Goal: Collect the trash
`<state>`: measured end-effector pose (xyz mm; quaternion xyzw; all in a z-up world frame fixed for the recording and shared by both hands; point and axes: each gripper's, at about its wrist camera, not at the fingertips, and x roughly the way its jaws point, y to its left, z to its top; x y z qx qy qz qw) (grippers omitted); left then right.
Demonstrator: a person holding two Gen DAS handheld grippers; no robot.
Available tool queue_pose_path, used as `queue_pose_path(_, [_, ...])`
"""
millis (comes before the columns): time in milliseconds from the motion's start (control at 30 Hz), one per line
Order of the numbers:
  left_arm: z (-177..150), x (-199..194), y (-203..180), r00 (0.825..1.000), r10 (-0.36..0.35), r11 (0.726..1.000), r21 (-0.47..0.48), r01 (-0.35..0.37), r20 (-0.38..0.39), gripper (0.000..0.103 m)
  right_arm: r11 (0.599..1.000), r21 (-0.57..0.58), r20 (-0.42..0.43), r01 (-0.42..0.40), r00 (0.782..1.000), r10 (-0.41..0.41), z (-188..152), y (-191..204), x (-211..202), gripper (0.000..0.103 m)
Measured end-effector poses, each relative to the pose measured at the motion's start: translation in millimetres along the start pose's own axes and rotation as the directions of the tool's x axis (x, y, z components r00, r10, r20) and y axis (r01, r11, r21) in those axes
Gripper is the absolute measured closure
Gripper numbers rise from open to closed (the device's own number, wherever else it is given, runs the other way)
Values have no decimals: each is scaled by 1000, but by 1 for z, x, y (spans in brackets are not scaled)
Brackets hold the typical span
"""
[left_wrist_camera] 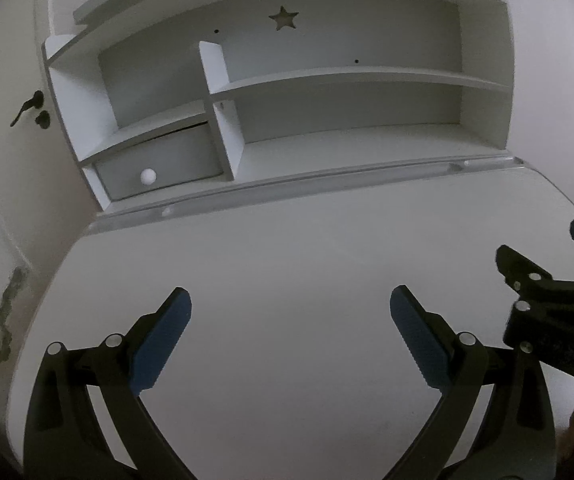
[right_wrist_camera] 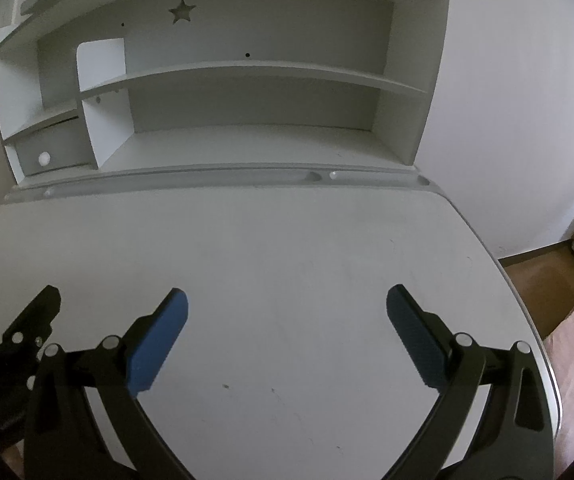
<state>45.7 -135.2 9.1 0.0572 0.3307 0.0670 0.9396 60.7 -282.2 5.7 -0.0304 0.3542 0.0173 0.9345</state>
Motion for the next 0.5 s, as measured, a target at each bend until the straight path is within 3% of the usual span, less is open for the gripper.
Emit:
queue_pose_path(200, [-2, 2, 10, 996, -86, 996, -29, 86, -18, 6, 999, -4, -10, 35, 999, -35, 0, 1, 2, 7])
queue_pose_path(500, [-5, 22, 33, 992, -80, 993, -95, 70, -102, 6, 999, 53, -149, -7, 989, 14, -7, -14, 22, 7])
